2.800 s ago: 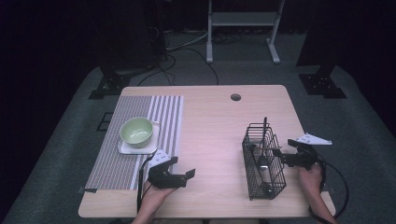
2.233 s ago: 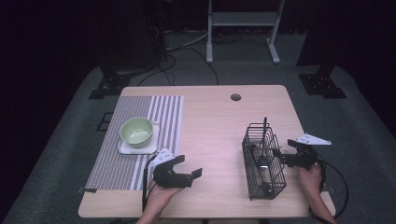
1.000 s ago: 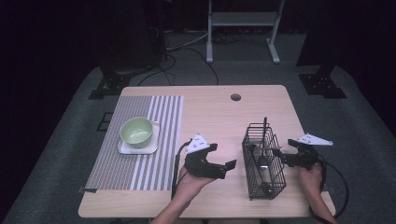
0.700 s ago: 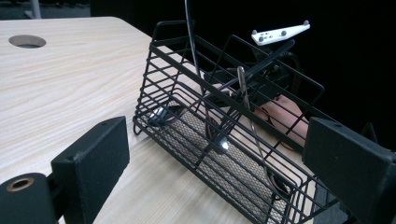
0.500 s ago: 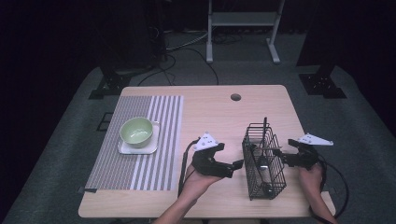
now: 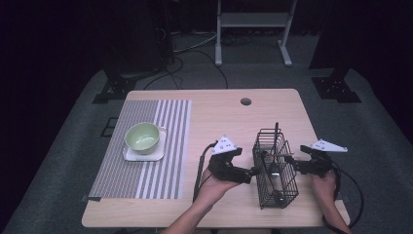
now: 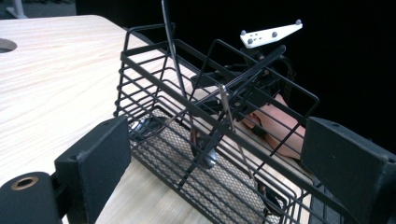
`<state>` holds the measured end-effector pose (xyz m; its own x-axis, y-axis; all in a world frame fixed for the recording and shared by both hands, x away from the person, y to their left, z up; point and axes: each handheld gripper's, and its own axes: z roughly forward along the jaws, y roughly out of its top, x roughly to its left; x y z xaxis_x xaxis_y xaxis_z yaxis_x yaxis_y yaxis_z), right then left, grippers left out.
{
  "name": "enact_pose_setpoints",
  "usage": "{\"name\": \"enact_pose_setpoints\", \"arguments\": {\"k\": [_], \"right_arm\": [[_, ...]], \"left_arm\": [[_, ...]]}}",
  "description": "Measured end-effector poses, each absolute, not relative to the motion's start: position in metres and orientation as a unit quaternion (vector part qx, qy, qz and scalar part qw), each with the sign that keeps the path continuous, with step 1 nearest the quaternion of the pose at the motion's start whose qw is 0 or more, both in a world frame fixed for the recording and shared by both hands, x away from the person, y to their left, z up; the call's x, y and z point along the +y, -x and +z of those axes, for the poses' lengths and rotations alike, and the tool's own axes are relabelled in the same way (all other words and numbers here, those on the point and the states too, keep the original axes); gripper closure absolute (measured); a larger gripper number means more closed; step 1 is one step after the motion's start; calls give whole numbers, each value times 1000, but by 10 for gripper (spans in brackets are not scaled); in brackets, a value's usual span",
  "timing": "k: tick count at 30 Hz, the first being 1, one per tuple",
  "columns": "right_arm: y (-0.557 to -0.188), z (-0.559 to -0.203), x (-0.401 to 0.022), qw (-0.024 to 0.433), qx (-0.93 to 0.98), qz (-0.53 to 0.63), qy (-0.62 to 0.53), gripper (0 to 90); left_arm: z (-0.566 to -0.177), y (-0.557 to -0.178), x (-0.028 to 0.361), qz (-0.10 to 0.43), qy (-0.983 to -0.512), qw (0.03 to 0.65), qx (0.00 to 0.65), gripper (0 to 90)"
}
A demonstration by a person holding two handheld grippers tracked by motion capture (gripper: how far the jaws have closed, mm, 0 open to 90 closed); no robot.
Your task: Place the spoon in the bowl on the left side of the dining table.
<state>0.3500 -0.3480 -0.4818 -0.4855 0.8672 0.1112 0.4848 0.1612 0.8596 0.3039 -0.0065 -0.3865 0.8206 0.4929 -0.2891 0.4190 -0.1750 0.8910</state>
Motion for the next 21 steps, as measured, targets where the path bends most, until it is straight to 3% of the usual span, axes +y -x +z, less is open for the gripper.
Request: {"name": "enact_pose_setpoints", "arguments": {"k": [12, 21], "right_arm": [[-350, -482, -348, 211, 733, 455, -461, 128], [-350, -482, -348, 210, 732, 456, -460, 128]], "left_arm": [[-385, -308, -20, 24, -768, 571, 289, 125], [-387, -315, -27, 15, -770, 569, 288, 231]]}}
